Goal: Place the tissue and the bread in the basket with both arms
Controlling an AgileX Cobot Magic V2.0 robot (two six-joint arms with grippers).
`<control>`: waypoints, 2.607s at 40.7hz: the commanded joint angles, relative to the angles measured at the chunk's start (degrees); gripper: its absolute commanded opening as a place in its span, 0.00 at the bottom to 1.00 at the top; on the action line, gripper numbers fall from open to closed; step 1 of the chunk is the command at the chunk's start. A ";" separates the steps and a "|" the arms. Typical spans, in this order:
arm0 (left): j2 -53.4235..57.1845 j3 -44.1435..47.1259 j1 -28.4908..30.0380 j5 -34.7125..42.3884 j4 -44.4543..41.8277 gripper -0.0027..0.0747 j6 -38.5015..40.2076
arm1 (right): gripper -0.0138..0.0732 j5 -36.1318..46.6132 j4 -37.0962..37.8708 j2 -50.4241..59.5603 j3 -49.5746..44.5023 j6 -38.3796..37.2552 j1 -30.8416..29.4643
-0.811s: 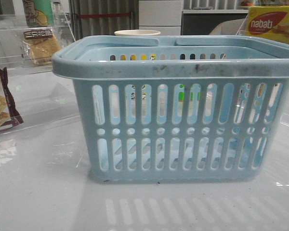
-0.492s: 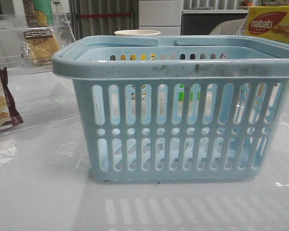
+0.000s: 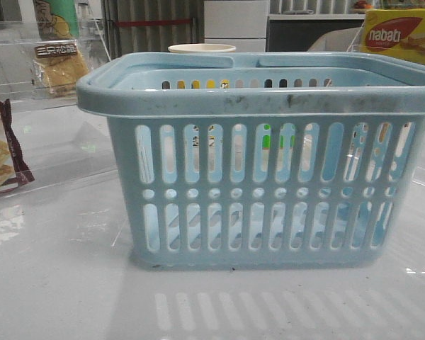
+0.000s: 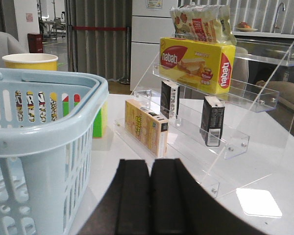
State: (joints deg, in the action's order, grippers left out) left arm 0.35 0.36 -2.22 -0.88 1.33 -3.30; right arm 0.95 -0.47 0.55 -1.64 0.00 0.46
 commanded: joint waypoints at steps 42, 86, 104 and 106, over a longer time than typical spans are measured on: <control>-24.62 -43.11 -0.43 -29.99 0.24 0.15 0.48 | 0.19 -38.68 -0.10 -23.00 44.19 0.41 -0.11; -32.48 -41.96 -0.43 -35.30 0.32 0.64 0.24 | 0.79 -40.52 9.33 -49.73 48.88 -2.93 -5.52; -32.48 -41.96 -0.43 -35.30 0.32 0.49 0.24 | 0.79 -39.49 8.14 -79.70 70.77 -2.88 -11.06; -32.48 -41.96 -0.43 -35.30 0.32 0.48 0.24 | 0.79 -39.44 8.14 -82.78 73.31 -2.88 -11.06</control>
State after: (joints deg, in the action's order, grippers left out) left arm -31.56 -40.03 -2.22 -40.99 1.33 -3.30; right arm -41.86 7.18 -79.44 65.94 -2.76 -10.12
